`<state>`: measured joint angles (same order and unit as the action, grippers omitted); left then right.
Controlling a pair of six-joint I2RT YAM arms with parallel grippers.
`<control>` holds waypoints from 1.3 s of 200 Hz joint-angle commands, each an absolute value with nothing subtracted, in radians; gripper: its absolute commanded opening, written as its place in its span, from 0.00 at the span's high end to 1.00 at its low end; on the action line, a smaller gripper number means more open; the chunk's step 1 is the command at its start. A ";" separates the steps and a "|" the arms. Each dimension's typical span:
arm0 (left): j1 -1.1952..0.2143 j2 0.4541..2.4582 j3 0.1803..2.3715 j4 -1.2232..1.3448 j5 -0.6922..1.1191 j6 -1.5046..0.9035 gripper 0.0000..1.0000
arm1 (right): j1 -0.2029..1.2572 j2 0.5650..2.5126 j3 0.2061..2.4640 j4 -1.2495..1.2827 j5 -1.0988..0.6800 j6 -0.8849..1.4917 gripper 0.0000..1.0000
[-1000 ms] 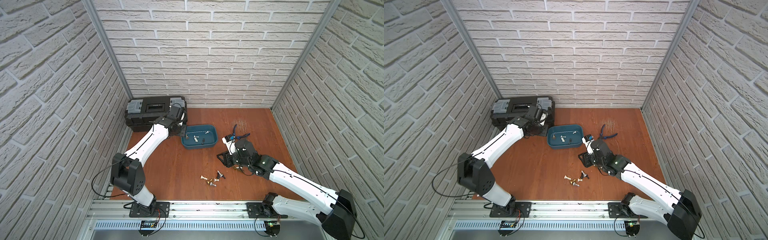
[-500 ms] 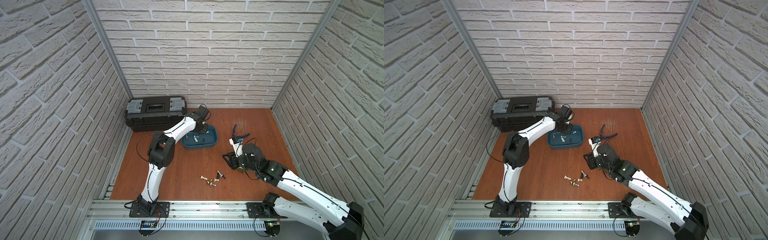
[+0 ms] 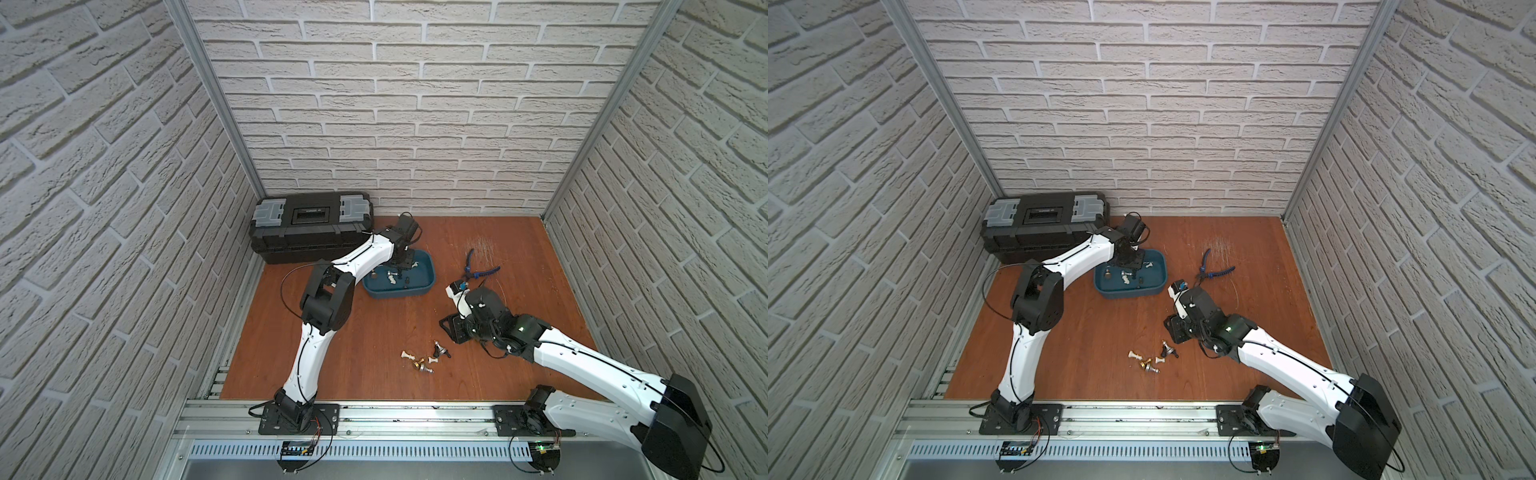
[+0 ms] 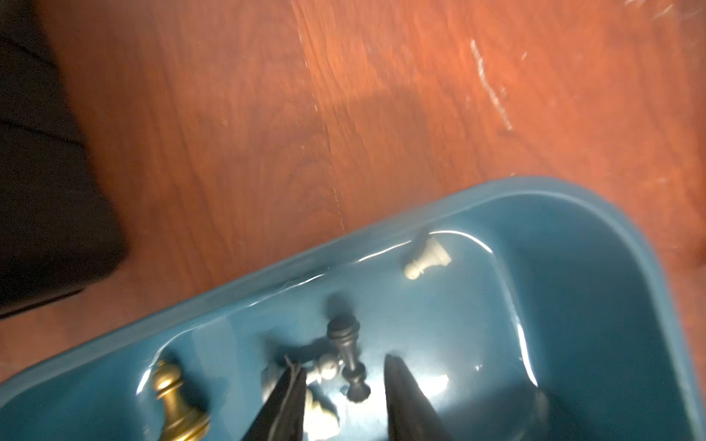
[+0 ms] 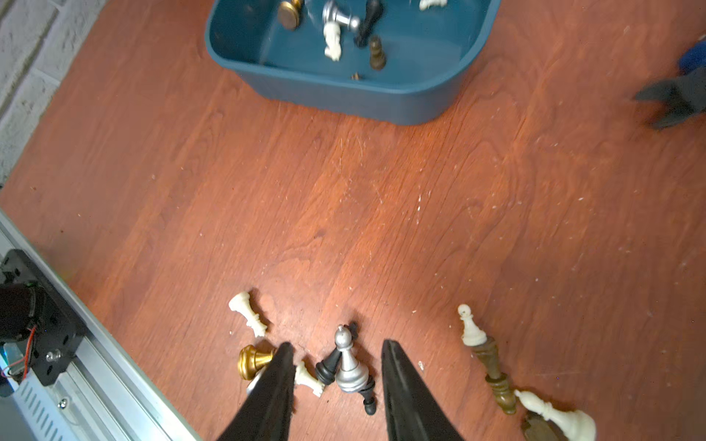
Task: Put the chess pieces into the storage box
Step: Place the chess piece in the storage box, then pick up the chess piece at the center of the board.
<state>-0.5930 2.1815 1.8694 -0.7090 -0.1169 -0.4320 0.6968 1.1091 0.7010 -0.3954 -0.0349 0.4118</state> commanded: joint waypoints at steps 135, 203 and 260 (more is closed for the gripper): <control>-0.561 1.141 0.972 -0.651 -0.270 -0.610 0.60 | 0.923 1.481 0.832 -0.287 -0.181 0.146 0.59; -0.432 0.910 0.814 -0.655 -0.248 -0.587 0.51 | 0.995 1.617 0.920 -0.313 -0.092 0.100 0.57; -0.414 0.876 0.777 -0.653 -0.237 -0.579 0.51 | 1.005 1.693 0.950 -0.328 -0.029 0.111 0.59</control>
